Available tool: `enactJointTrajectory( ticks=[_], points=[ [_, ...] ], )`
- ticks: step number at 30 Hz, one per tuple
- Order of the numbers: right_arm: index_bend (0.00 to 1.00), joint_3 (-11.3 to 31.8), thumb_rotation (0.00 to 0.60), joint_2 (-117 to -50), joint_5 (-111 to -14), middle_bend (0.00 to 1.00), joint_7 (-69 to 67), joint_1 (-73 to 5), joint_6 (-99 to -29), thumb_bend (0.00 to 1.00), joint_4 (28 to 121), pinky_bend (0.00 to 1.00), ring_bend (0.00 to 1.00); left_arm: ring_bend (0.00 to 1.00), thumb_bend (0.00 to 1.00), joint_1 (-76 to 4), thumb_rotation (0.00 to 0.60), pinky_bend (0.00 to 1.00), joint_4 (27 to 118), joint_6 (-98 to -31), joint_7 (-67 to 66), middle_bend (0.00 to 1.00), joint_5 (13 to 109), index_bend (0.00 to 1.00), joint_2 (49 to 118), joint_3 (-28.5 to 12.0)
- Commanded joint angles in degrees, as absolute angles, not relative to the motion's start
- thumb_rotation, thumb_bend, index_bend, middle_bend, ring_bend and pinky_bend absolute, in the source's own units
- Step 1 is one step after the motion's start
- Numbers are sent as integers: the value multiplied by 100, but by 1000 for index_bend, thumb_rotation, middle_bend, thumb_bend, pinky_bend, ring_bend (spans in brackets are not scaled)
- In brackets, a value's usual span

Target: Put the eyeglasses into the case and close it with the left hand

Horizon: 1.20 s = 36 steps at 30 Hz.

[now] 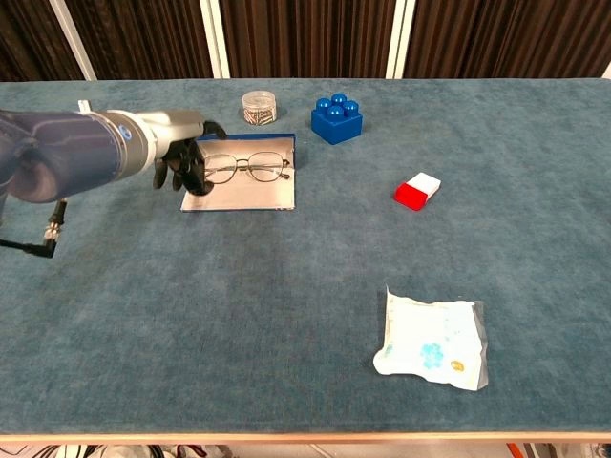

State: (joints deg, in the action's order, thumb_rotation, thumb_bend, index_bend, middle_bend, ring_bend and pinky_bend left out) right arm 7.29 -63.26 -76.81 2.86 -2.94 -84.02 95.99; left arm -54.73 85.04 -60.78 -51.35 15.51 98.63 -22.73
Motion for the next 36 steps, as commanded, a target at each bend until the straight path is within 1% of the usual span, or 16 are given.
enactJointTrajectory(
  ticks=[1,7,22,36],
  points=[
    [34,730,600,-6321,-7675,0,279,-293,-8397,30,9602,225,83,626,455,-5516,600,680,8449,-6011,-5140,607,1461,0,9884,-2163],
    [34,733,600,-6320,-7668,0,283,-293,-8396,32,9608,225,84,627,455,-5585,600,680,8262,-6002,-5077,606,1435,0,9990,-2060],
    [41,748,600,-6320,-7619,0,311,-295,-8381,38,9622,225,84,628,457,-5832,600,680,7862,-5933,-4999,607,1473,0,10271,-1975],
    [42,756,600,-6307,-7596,0,307,-292,-8376,38,9636,224,84,627,458,-5954,600,680,7645,-6017,-5022,601,1437,0,10438,-1929]
  ],
)
